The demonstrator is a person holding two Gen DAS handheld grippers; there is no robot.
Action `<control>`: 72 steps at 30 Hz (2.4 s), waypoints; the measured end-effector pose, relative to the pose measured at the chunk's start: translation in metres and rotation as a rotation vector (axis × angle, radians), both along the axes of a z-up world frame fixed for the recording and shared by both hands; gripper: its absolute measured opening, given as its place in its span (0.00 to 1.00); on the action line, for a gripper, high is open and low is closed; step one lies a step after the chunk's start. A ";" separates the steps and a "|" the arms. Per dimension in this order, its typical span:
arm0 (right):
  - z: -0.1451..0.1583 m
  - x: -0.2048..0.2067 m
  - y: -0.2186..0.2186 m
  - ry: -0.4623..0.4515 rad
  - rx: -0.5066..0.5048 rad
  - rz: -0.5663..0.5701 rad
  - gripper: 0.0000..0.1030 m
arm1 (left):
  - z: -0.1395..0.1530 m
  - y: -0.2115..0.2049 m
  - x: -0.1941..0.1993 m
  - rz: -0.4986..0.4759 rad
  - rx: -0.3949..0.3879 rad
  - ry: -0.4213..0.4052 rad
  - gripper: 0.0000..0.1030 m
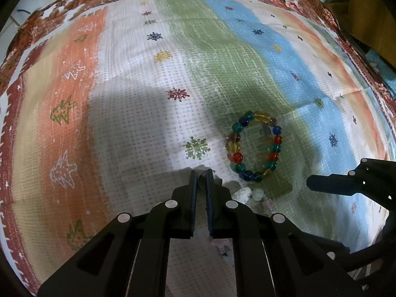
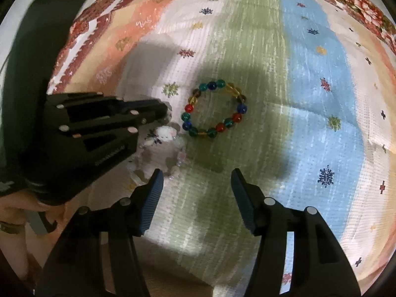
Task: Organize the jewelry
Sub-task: 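Grasp the small silver ring with left tool while right tool grasps white bead bracelet, then carry the silver ring in left tool while right tool carries white bracelet to tin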
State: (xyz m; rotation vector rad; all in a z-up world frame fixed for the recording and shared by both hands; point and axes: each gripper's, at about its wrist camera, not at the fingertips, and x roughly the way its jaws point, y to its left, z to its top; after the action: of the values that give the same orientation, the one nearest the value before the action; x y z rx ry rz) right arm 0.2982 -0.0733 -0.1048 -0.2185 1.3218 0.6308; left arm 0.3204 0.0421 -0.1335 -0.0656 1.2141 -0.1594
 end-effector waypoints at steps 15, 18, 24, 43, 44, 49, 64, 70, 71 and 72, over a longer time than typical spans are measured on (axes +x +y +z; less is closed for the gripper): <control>-0.018 0.006 0.018 -0.008 -0.095 0.025 0.13 | -0.001 0.005 -0.002 0.002 -0.030 0.006 0.07; -0.018 0.006 0.017 -0.012 -0.097 0.024 0.10 | -0.001 0.005 -0.002 0.003 -0.034 0.005 0.07; -0.011 0.001 0.009 -0.044 -0.097 0.029 0.10 | 0.002 0.008 -0.005 0.020 -0.039 -0.001 0.06; 0.033 -0.033 -0.019 -0.152 -0.073 -0.002 0.10 | 0.043 0.017 -0.043 0.064 -0.080 -0.067 0.06; 0.037 -0.035 -0.021 -0.165 -0.073 -0.007 0.10 | 0.046 0.017 -0.046 0.064 -0.080 -0.071 0.06; 0.057 -0.047 -0.027 -0.224 -0.059 -0.011 0.10 | 0.065 0.016 -0.066 0.059 -0.084 -0.106 0.06; 0.100 -0.082 -0.049 -0.324 0.016 -0.021 0.10 | 0.107 -0.004 -0.124 0.034 -0.138 -0.215 0.06; 0.113 -0.094 -0.059 -0.345 0.049 -0.034 0.10 | 0.117 -0.010 -0.139 0.022 -0.136 -0.248 0.06; 0.116 -0.096 -0.061 -0.350 0.057 -0.036 0.10 | 0.118 -0.011 -0.141 0.020 -0.136 -0.252 0.06; 0.117 -0.099 -0.062 -0.353 0.062 -0.036 0.10 | 0.119 -0.012 -0.143 0.018 -0.136 -0.256 0.06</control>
State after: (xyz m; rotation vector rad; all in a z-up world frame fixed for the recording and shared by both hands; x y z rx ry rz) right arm 0.1996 -0.1352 0.0122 -0.2426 0.9631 0.5722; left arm 0.1776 0.0301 -0.0146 -0.1693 0.9463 -0.2276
